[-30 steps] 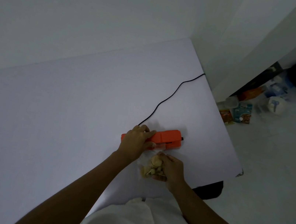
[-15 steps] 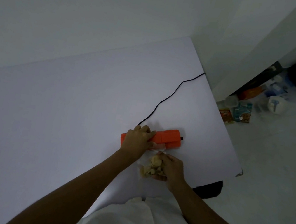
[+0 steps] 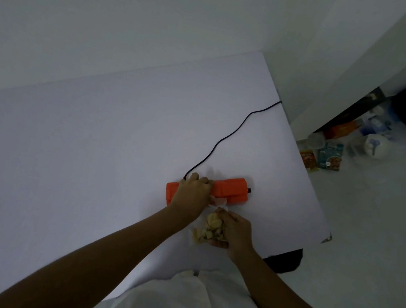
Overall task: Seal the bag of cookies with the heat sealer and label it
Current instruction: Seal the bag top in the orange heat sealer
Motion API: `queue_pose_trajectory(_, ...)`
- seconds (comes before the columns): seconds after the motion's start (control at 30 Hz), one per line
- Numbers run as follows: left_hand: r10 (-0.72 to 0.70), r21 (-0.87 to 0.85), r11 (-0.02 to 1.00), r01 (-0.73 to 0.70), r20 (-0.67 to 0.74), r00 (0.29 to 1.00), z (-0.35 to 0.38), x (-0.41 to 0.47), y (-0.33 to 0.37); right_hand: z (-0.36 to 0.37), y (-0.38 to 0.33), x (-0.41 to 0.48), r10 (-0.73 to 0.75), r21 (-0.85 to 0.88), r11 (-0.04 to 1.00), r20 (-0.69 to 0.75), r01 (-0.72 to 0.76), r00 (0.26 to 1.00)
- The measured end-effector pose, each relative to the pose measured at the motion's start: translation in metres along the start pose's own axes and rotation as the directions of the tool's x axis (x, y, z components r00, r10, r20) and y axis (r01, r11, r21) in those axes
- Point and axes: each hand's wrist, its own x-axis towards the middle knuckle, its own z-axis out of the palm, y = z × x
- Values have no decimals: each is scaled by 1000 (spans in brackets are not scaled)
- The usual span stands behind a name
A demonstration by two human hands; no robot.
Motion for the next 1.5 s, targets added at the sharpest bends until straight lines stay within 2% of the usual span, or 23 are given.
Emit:
queue_pose_trajectory(1.2, 16, 43, 999, -15, -35, 999, 0, -7, 6, 0, -4, -6, -1, 2, 1000, 18, 1, 1000)
queue_pose_trajectory(1.5, 12, 49, 999, -6, -124, 992, 7, -10, 6, 2, -4, -5, 3, 11, 1000, 6, -4, 1000)
